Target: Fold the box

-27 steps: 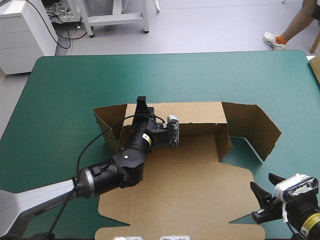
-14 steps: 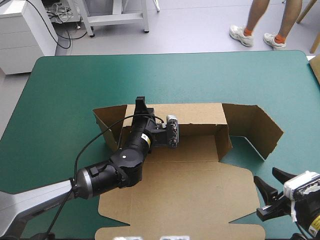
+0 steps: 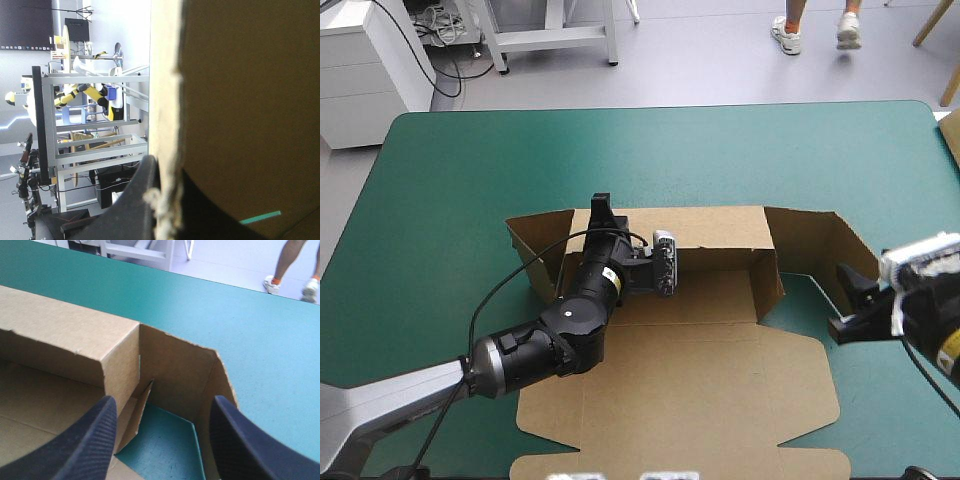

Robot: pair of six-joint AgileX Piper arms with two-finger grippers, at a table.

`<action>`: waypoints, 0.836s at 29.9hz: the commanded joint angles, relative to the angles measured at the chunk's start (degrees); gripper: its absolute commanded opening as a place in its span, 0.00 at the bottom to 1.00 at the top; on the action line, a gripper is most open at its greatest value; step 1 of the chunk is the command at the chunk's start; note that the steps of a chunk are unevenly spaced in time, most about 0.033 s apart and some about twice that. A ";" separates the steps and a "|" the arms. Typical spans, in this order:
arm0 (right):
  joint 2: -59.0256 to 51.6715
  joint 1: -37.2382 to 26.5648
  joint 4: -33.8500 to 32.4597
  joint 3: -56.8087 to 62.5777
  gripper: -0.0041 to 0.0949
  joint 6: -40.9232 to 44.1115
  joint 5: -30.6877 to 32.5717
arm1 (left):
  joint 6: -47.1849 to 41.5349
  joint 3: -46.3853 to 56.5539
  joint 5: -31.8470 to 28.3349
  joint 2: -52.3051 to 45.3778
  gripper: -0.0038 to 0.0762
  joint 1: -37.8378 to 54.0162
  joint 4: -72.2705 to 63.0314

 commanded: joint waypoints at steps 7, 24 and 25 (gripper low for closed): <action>22.00 -0.30 -8.32 -21.98 0.55 -1.90 3.71 | -0.38 -0.72 -3.40 -1.54 0.04 -0.80 -2.15; 52.13 -24.56 20.88 -48.85 0.55 -20.47 7.05 | -0.81 -0.72 -4.05 -1.54 0.04 -0.80 -2.15; 53.55 -26.02 22.60 -49.70 0.55 -21.94 7.17 | -0.81 -0.72 -4.05 -1.54 0.04 -0.80 -2.15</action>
